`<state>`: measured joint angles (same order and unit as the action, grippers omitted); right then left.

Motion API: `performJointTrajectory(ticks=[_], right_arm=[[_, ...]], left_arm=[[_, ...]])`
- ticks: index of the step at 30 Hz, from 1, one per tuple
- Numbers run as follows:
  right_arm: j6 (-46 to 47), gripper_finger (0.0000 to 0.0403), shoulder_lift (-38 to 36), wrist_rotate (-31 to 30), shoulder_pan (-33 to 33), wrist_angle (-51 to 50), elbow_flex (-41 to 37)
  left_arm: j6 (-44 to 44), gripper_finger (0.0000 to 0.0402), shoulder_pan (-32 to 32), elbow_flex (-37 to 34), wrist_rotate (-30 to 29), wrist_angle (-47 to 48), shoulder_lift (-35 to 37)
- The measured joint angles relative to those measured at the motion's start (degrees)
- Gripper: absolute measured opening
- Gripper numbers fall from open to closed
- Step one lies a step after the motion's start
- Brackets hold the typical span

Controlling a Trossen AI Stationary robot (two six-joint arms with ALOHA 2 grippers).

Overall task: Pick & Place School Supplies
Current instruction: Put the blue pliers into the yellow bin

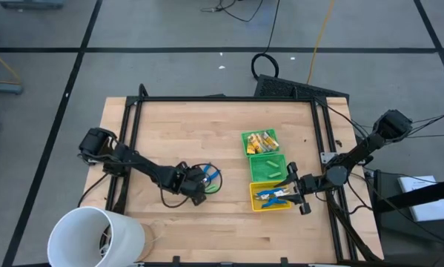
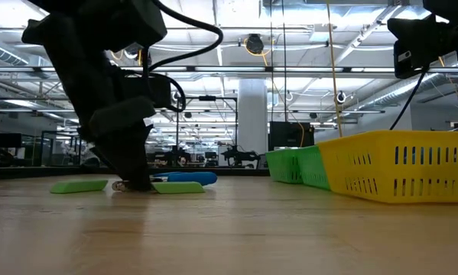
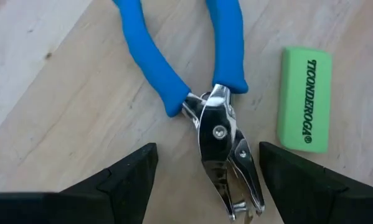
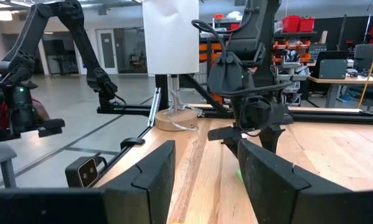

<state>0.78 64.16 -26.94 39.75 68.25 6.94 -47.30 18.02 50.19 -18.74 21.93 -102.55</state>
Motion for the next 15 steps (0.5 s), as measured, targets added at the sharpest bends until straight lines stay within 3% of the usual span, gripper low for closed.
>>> performJointTrajectory(ticks=[8, 15], right_arm=[[0.0, 0.0165, 0.0, 0.0, 0.0, 0.0, 0.0], [0.0, 0.0165, 0.0, 0.0, 0.0, -0.1, 0.0]], left_arm=[[0.9, 0.0278, -0.1, -0.1, 0.0, 0.1, -0.7], [0.0, 0.0187, -0.2, -0.2, 0.5, 0.2, -0.7]])
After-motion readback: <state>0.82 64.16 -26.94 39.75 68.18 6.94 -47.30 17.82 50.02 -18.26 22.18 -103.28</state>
